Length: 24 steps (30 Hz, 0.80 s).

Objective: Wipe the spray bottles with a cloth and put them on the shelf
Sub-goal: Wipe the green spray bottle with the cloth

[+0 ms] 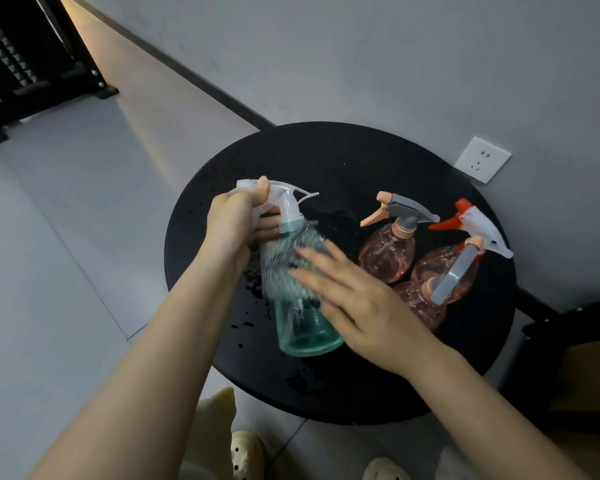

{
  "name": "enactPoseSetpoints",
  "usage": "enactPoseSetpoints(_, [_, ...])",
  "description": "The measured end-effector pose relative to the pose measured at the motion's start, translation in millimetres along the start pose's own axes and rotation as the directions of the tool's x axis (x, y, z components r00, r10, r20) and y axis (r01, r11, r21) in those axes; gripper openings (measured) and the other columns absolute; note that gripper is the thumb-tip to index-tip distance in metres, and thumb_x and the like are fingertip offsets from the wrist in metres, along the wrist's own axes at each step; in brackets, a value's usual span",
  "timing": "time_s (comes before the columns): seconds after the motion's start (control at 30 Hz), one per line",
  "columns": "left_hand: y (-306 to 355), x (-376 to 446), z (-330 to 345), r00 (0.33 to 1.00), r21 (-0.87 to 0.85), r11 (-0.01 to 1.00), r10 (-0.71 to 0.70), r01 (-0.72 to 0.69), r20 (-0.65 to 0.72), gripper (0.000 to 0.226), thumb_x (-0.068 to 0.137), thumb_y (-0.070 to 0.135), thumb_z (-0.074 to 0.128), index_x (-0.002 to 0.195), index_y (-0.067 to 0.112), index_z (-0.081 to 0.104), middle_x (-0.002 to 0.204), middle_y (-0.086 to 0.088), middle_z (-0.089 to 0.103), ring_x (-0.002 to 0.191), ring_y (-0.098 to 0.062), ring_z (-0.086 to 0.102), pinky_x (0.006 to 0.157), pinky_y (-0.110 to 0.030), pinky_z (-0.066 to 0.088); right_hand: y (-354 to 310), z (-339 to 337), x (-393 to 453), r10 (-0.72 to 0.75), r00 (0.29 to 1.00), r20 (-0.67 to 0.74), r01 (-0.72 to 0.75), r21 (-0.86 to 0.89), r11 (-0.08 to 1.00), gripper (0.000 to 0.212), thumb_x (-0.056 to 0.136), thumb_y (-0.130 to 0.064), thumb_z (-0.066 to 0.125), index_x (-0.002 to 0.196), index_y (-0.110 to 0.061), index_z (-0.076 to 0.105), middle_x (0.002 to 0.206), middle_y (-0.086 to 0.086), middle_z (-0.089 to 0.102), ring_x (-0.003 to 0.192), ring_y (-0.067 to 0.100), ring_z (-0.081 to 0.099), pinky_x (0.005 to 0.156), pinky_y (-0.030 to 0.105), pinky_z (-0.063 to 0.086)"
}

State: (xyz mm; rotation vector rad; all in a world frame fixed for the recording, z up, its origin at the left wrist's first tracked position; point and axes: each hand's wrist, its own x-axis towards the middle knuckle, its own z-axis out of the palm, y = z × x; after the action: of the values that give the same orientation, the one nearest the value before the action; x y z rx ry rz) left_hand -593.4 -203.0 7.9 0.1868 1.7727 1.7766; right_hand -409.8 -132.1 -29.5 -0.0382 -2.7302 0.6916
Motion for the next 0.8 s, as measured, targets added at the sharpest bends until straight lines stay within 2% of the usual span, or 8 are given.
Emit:
enactPoseSetpoints(0.07, [1.6,2.2,-2.8,1.0,-0.018,1.0,-0.006,0.005,-0.013,0.022,0.092,0.024,0.055,0.092,0.003,0.062,0.078,-0.012,0.065,0.06,-0.022,0.065,0.055,-0.027,0.055,1.0,2.0,-10.6,-0.124,0.991,0.046,0.129,-0.128,0.983,0.039,0.094,-0.017,0.043,0.133,-0.016,0.05,0.146,-0.002,0.039,0.141,0.026,0.024,0.112,0.041,0.028])
enactPoseSetpoints(0.17, [2.9,4.6,-6.3,1.0,-0.042,0.999,-0.011,0.01,-0.017,0.021,0.092,0.023,0.055,0.093,0.004,0.062,0.076,-0.011,0.065,0.057,-0.02,0.066,0.053,-0.026,0.053,4.6,4.2,-29.2,-0.239,0.96,0.143,0.265,-0.203,0.943,0.035,0.094,-0.017,0.046,0.128,-0.017,0.053,0.143,-0.001,0.045,0.14,0.026,0.027,0.112,0.043,0.028])
enactPoseSetpoints(0.33, [2.3,5.3,-5.7,1.0,-0.035,0.999,0.003,-0.003,0.009,0.028,0.092,0.023,0.055,0.104,-0.001,0.061,0.087,-0.017,0.065,0.066,-0.026,0.067,0.055,-0.027,0.054,10.0,8.2,-46.8,-0.276,0.941,0.195,0.318,-0.234,0.919,0.037,0.094,-0.016,0.05,0.13,-0.02,0.05,0.143,-0.004,0.045,0.14,0.024,0.028,0.112,0.044,0.03])
enactPoseSetpoints(0.43, [4.0,4.1,-1.6,1.0,-0.01,1.0,0.013,-0.013,0.012,0.023,0.092,0.023,0.056,0.095,0.002,0.062,0.085,-0.016,0.065,0.07,-0.028,0.067,0.06,-0.031,0.057,9.9,6.9,-40.1,-0.262,0.951,0.165,0.297,-0.239,0.925,0.041,0.091,-0.012,0.052,0.132,-0.019,0.046,0.143,-0.002,0.043,0.14,0.025,0.027,0.112,0.041,0.031])
enactPoseSetpoints(0.53, [3.6,-0.3,4.4,1.0,0.017,1.0,0.017,-0.017,0.024,0.024,0.091,0.025,0.057,0.089,0.002,0.063,0.081,-0.015,0.065,0.072,-0.029,0.067,0.067,-0.034,0.058,7.4,5.3,-25.0,-0.196,0.976,0.094,0.213,-0.226,0.951,0.04,0.093,-0.012,0.046,0.133,-0.017,0.044,0.143,0.0,0.043,0.14,0.025,0.028,0.11,0.038,0.032])
enactPoseSetpoints(0.7, [0.9,-5.9,11.9,0.999,0.03,0.999,0.033,-0.033,0.023,0.023,0.091,0.025,0.058,0.083,0.004,0.062,0.071,-0.009,0.064,0.055,-0.018,0.065,0.054,-0.026,0.054,-0.5,3.6,-0.9,0.007,0.999,-0.035,-0.011,-0.108,0.994,0.044,0.093,-0.015,0.038,0.136,-0.017,0.044,0.149,0.0,0.036,0.142,0.022,0.02,0.107,0.039,0.036])
enactPoseSetpoints(0.8, [0.3,-4.9,11.9,0.999,0.024,0.999,0.031,-0.031,0.018,0.023,0.091,0.025,0.059,0.081,0.005,0.062,0.066,-0.006,0.065,0.051,-0.015,0.065,0.05,-0.023,0.052,-2.6,4.8,0.9,0.019,0.999,-0.04,-0.023,-0.1,0.995,0.043,0.094,-0.016,0.038,0.136,-0.016,0.046,0.149,0.0,0.035,0.143,0.022,0.02,0.108,0.037,0.034])
